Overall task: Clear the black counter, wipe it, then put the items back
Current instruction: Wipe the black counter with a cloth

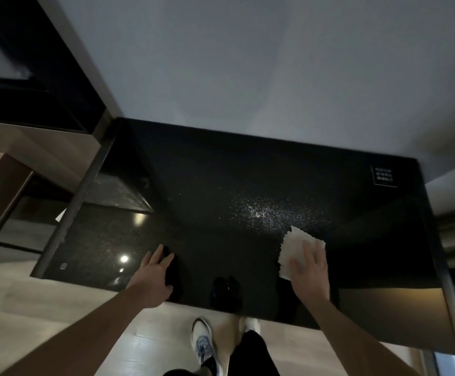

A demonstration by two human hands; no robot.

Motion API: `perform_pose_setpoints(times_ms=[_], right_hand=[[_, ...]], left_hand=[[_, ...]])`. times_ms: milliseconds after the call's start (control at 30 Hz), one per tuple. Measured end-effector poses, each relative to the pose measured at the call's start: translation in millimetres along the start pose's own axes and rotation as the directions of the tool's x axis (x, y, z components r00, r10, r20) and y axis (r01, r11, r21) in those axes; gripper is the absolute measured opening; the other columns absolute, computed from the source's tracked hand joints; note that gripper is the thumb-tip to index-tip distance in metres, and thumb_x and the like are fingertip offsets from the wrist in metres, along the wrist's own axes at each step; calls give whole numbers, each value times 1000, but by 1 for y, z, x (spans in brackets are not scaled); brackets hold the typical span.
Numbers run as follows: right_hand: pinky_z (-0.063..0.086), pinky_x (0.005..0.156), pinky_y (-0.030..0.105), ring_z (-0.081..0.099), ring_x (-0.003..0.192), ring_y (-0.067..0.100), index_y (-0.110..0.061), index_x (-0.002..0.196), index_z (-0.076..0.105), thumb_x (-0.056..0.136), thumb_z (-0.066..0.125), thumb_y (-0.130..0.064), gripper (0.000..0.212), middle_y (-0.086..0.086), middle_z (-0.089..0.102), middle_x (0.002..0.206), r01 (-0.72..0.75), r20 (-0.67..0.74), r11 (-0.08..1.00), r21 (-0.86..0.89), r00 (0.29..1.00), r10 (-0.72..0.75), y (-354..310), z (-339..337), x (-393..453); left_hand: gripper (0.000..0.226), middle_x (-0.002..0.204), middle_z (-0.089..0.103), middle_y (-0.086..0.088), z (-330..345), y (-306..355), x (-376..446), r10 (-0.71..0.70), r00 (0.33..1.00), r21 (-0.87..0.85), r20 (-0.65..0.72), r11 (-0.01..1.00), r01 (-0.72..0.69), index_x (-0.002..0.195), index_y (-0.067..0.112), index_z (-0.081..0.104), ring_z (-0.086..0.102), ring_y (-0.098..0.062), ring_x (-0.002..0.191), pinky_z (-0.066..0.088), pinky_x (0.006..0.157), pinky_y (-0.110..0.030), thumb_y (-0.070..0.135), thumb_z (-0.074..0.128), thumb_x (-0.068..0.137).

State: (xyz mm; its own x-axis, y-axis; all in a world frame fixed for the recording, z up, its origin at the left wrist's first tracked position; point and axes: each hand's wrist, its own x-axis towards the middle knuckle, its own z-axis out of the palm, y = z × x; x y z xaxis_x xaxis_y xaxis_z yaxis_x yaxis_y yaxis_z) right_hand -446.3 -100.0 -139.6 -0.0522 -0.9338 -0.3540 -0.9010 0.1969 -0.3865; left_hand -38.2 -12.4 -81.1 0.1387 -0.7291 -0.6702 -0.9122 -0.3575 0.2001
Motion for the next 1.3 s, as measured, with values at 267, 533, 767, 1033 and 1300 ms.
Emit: perform_pose_setpoints(times_ms=[267, 533, 767, 1033, 1300], right_hand=[[-2, 128, 57, -23, 157, 31, -26, 166, -7, 108, 29, -50, 72, 9, -17, 172, -85, 42, 993, -80, 995, 89, -23, 29, 3], [-6, 128, 53, -27, 156, 28, -31, 164, -12, 103, 32, -63, 82, 6, -21, 172, -60, 68, 997, -51, 996, 64, -99, 62, -10], [-2, 130, 51, -23, 157, 26, -31, 166, -3, 108, 35, -44, 70, 1, -22, 170, -45, 16, 998, -34, 999, 45, -182, 100, -5], [-1, 129, 51, -21, 157, 25, -34, 166, 5, 107, 40, -36, 68, 0, -15, 172, 26, -29, 999, -45, 999, -28, -313, 161, -6], [-5, 130, 46, -18, 158, 23, -30, 165, 12, 106, 40, -31, 65, 2, -13, 173, 151, 6, 988, 34, 988, -152, -466, 225, -21]], left_hand=[[98, 171, -14, 2, -8, -3, 21, -86, 996, -86, 15, 993, 86, 164, 32, 9, -3, -32, 158, 23, 127, -44, 34, 70, 88], [93, 172, -10, 5, -19, -14, 21, 8, 999, -58, 31, 998, -6, 164, 35, 13, -2, -32, 158, 23, 126, -42, 33, 66, 87], [92, 172, 3, 3, -51, -73, 44, 50, 999, -81, -16, 995, -51, 163, 31, 19, 5, -27, 158, 21, 127, -39, 39, 67, 85], [106, 171, -14, -1, -87, -229, 59, -102, 989, -23, -107, 995, 100, 165, 28, 2, -7, -32, 158, 17, 128, -49, 44, 69, 84], [124, 165, 19, -3, -83, -323, 56, -175, 985, -372, 3, 914, 164, 163, 26, -11, 47, -30, 138, 41, 116, -41, 39, 78, 78]])
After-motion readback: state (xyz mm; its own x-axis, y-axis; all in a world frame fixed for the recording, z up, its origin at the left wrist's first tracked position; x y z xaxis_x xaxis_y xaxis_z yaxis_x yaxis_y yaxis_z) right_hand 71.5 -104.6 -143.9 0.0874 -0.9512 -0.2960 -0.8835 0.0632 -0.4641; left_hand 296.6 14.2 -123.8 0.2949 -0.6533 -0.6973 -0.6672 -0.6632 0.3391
